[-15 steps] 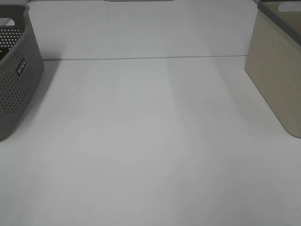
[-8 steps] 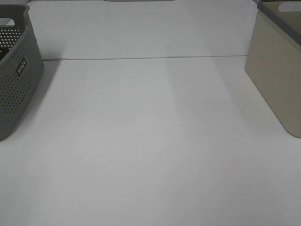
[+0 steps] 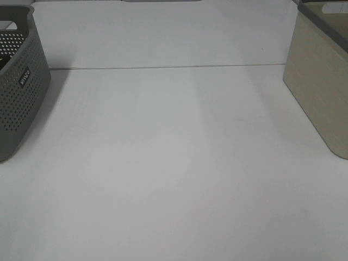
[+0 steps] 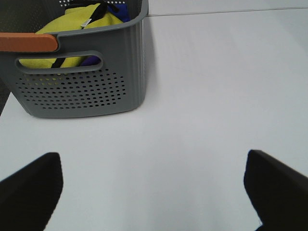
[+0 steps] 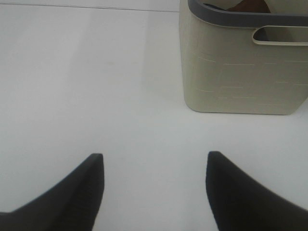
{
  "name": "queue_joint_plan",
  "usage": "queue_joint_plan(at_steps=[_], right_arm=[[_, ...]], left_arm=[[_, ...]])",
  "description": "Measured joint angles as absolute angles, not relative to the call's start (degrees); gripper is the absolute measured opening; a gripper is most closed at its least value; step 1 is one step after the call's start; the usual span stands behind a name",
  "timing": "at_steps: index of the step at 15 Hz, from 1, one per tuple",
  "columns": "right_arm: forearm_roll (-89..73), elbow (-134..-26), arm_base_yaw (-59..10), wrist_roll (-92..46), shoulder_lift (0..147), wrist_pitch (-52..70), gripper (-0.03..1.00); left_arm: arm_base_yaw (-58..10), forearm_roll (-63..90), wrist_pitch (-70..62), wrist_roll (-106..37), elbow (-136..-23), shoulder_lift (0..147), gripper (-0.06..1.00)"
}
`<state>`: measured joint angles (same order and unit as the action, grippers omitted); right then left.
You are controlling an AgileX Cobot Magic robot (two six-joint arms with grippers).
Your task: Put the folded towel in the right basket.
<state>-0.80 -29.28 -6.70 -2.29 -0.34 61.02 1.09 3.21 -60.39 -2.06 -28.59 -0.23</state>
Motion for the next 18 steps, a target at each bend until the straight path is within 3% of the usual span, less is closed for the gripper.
queue_joint_plan(at_steps=[7, 18], right_arm=[[-0.8, -29.3, -2.4, -2.3, -0.3, 61.0, 0.59], [-0.8, -29.3, -2.3, -2.3, -0.3, 61.0, 0.59]], left_arm=[[1.1, 3.2, -60.4, -2.1, -28.6, -0.2, 0.97], [1.1, 3.2, -60.4, -2.1, -28.6, -0.2, 0.97]])
